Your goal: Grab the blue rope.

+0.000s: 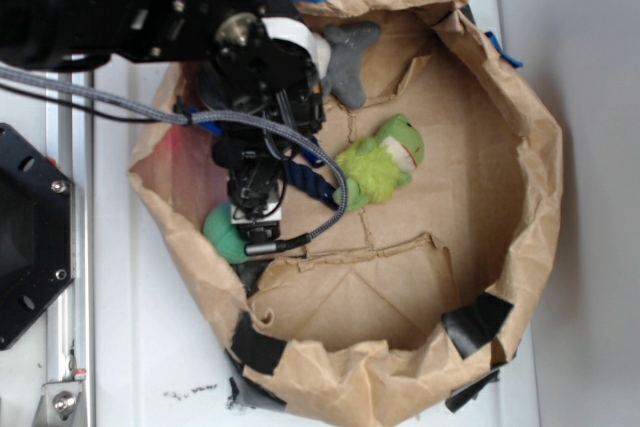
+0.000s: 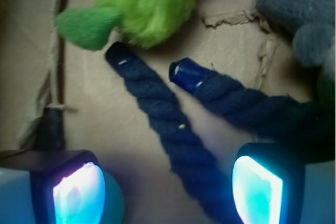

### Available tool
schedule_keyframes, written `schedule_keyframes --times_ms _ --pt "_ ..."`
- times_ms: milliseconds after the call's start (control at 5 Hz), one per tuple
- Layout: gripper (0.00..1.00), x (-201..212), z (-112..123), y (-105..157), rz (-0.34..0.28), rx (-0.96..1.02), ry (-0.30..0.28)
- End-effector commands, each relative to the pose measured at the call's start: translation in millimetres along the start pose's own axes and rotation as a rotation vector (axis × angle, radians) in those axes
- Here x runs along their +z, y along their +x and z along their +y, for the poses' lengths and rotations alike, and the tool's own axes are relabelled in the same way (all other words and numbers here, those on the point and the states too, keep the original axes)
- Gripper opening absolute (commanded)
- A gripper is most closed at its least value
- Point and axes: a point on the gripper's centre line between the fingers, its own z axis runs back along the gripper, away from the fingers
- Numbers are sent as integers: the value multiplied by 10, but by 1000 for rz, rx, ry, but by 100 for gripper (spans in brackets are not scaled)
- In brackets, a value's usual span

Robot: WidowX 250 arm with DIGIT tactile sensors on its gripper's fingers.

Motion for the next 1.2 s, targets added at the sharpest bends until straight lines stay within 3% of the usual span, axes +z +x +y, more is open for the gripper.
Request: schedule_keyframes --times_ms 0,800,1000 --pt "100 284 38 118 -70 40 -1" --pt "100 25 -7 307 -86 58 56" --pt "100 -118 -13 255 -80 26 90"
